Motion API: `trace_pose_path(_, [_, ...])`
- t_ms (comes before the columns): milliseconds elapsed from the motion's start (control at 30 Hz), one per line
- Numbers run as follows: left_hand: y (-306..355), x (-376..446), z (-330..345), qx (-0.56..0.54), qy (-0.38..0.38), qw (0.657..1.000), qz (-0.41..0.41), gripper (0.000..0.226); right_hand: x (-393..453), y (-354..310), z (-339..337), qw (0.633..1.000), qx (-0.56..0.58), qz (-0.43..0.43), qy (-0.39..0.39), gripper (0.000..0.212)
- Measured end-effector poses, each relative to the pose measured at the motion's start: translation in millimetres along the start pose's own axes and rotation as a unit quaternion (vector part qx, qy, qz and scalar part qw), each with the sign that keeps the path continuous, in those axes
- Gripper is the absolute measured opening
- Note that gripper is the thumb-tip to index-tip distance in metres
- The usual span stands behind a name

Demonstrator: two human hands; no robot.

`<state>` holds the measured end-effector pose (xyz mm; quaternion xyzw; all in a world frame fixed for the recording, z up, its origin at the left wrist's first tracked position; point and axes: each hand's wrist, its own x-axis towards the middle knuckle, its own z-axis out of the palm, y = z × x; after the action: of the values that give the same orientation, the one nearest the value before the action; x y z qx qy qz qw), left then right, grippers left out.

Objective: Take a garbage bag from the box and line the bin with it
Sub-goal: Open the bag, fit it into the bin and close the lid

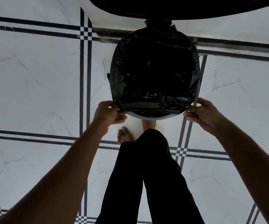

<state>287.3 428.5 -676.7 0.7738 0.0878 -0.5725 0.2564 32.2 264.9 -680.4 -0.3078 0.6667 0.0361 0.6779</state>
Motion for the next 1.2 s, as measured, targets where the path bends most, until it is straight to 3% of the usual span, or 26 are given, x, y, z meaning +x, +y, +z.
trace_pose_path(67, [2.8, -0.5, -0.6, -0.038, -0.024, 0.999, -0.018, 0.022, 0.1, 0.8, -2.2, 0.999, 0.045, 0.014, -0.023, 0.018])
trace_pose_path(267, [7.2, 1.1, -8.7, -0.076, -0.069, 0.995, -0.024, 0.021, -1.9, 3.0, -9.4, 0.999, 0.022, -0.007, -0.042, 0.016])
trace_pose_path(367, [2.2, 3.4, -7.0, -0.074, -0.031, 0.996, -0.024, 0.013, -2.6, 0.8, -8.2, 1.000, -0.009, 0.001, -0.019, 0.026])
trace_pose_path(433, [0.4, 5.7, -2.1, -0.066, -0.005, 0.998, -0.022, 0.013, -1.7, -2.6, -6.9, 0.999, 0.030, 0.030, -0.020, 0.034])
trace_pose_path(667, [-3.9, 9.7, 15.0, -0.155, 0.121, 0.978, -0.070, 0.040, -5.6, -8.6, 0.3, 0.988, 0.123, 0.091, 0.000, 0.036])
trace_pose_path(800, [-10.3, -7.4, 23.1, -0.014, 0.176, 0.984, 0.031, 0.038, -4.6, -0.6, -0.3, 0.986, 0.151, 0.074, 0.015, 0.025])
trace_pose_path(900, [-14.2, -23.3, 26.8, 0.027, 0.222, 0.971, 0.087, 0.033, -5.6, 4.6, -1.5, 0.987, 0.151, 0.047, 0.029, 0.014])
trace_pose_path(1000, [-21.9, -17.7, 29.8, 0.081, 0.232, 0.958, 0.149, 0.024, -7.5, 10.6, -2.2, 0.990, 0.125, 0.004, 0.062, 0.012])
trace_pose_path(1100, [-24.6, -11.5, 34.3, 0.027, 0.224, 0.967, 0.116, 0.032, -9.9, 13.2, -1.7, 0.993, 0.036, -0.042, 0.103, 0.015])
trace_pose_path(1200, [-19.2, -16.1, 37.7, -0.054, 0.215, 0.974, 0.057, 0.019, -11.1, 9.0, 2.0, 0.989, -0.024, -0.063, 0.134, 0.012])
